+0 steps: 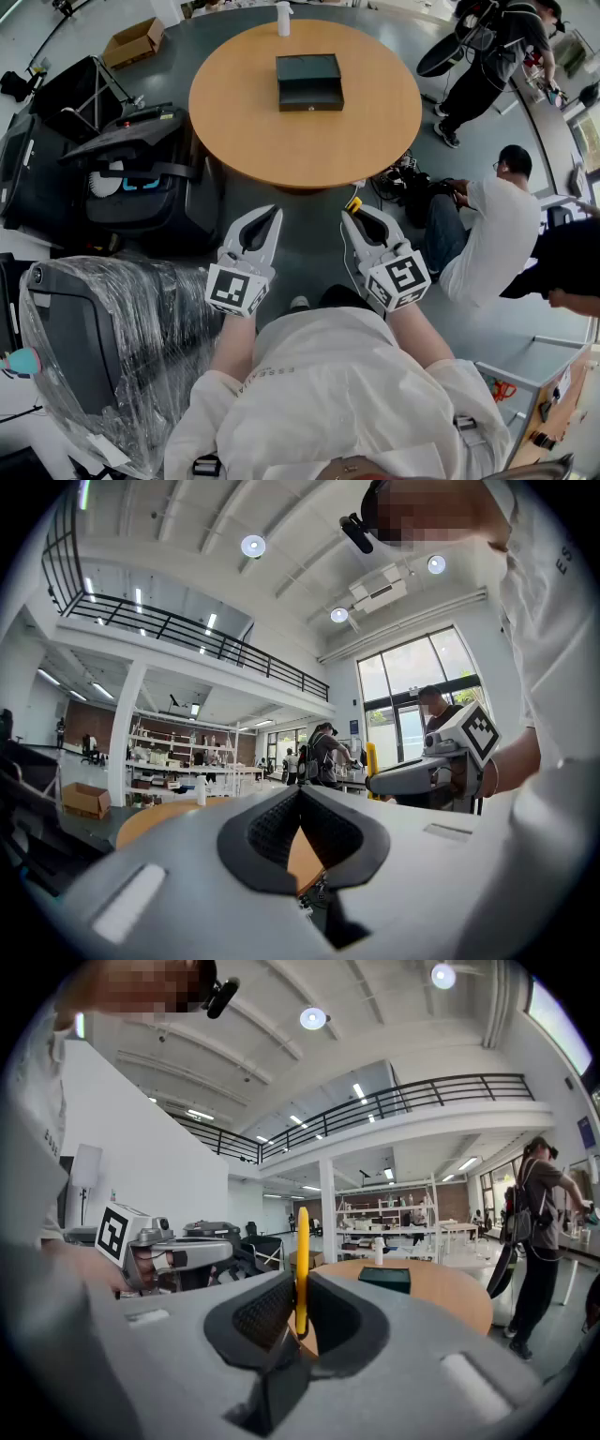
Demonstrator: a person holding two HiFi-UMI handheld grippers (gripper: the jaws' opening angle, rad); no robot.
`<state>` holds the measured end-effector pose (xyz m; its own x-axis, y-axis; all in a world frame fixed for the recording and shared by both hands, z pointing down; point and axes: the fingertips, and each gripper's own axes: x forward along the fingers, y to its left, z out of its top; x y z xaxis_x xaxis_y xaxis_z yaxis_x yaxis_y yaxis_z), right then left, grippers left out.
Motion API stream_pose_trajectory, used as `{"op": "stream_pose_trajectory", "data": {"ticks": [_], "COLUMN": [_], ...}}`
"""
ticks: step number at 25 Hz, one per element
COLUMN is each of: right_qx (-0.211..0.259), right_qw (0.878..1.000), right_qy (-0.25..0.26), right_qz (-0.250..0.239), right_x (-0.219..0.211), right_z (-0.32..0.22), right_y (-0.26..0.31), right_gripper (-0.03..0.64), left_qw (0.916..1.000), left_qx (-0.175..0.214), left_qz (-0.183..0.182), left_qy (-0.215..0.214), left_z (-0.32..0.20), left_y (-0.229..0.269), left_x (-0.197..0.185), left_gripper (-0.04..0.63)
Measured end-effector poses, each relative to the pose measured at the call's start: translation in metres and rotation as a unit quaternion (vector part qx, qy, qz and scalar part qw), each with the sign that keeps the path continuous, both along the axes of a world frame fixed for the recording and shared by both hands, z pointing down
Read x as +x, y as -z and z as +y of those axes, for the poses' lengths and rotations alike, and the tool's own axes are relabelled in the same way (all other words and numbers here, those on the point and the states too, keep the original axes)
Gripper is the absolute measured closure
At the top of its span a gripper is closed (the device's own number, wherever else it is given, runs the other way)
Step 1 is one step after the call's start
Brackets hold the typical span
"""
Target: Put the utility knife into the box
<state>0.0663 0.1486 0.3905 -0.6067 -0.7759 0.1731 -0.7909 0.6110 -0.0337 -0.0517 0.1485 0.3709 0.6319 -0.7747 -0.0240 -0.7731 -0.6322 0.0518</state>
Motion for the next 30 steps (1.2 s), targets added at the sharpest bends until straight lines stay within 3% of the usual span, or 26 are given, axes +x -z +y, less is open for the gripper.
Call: {"op": "stream_pose_trajectory", "data": {"ticks": [11,21,25,30], "right_qx": [-0.023,-0.033,-0.027,-0.036], "right_qw": [1.000,0.999,0.998,0.998], "right_qy": [0.002,0.042,0.050,0.046], "right_qz": [0.009,0.007,0.004,-0.012], "right_x": [-0.001,0.006,0.019,0.026], "right_z": [-0.063,-0.232,-0.303,-0.352], "right_y": [-0.031,-0.038,-0.032,-0.023], "right_gripper": [0.580,0.580,0.580,0.580], "left_qw": [0.9999,0.9992,0.9990,0.9990], "left_qx": [-0.010,-0.019,-0.005,-0.013], "left_qz": [0.003,-0.010,-0.023,-0.019], "left_qy": [0.010,0.035,0.038,0.040], "left_z": [-0.063,-0.223,-0.287,-0.334], "left_y": [-0.025,-0.031,-0.025,-0.020], "left_x": [-0.007,0.005,0.017,0.027], "left_gripper": [0.580,0.578,0.578,0.578]}}
